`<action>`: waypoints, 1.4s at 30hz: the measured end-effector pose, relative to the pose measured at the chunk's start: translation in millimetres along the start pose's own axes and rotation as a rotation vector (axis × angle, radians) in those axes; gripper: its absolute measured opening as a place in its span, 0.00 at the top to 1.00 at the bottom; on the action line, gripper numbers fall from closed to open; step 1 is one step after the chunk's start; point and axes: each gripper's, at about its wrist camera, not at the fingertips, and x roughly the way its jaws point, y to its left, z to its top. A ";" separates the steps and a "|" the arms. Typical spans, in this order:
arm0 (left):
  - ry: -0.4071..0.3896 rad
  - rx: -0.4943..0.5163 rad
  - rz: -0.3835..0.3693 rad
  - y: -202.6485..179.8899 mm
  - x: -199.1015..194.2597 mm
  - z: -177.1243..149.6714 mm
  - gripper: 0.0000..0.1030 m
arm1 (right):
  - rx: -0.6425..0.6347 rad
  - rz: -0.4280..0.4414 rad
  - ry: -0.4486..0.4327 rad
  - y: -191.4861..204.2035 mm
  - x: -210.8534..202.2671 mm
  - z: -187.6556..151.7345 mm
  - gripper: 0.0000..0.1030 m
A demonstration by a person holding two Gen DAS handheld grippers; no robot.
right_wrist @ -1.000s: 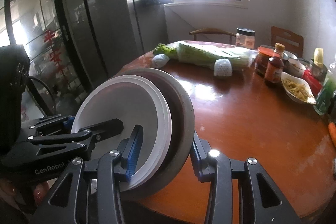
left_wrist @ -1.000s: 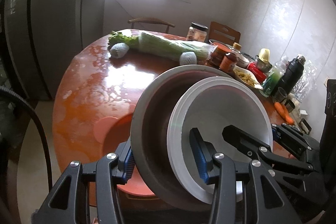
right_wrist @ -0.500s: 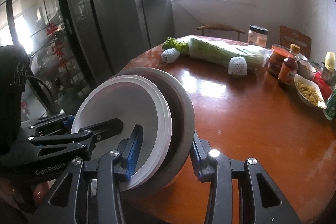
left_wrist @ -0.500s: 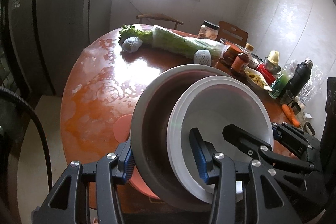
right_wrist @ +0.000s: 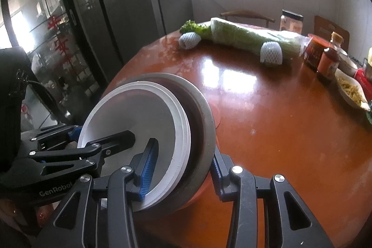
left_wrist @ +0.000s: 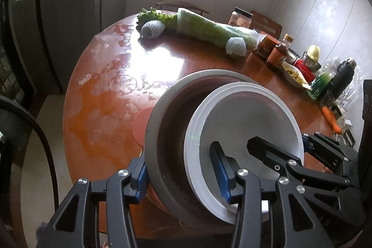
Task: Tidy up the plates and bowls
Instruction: 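Lower the bowl stack onto the pink plate stack and open the right gripper, then withdraw the right gripper from the bowl stack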
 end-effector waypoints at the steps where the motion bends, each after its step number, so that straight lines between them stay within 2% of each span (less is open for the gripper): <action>1: 0.002 0.000 0.003 0.0 1.1 -0.5 0.54 | 0.001 0.000 0.004 -0.3 1.6 -0.8 0.58; 25: -0.023 -0.006 0.005 3.8 6.0 0.1 0.54 | 0.002 -0.014 0.018 1.4 6.8 -1.6 0.53; 28: -0.049 -0.004 0.015 3.5 -0.1 1.9 0.53 | 0.003 -0.010 0.010 1.8 4.7 -0.5 0.50; 30: -0.079 0.000 0.050 3.6 -6.8 1.7 0.47 | -0.004 -0.033 -0.010 2.5 0.9 0.7 0.37; 31: -0.090 -0.002 0.055 4.3 -10.0 1.9 0.47 | -0.012 -0.049 -0.022 2.8 -0.9 1.5 0.35; 39: -0.111 0.023 0.066 -3.1 -27.5 -6.6 0.46 | -0.027 -0.076 -0.076 3.7 -22.9 -1.4 0.34; 42: -0.121 0.032 0.084 -7.8 -35.2 -12.7 0.42 | -0.037 -0.080 -0.092 5.8 -33.5 -7.6 0.34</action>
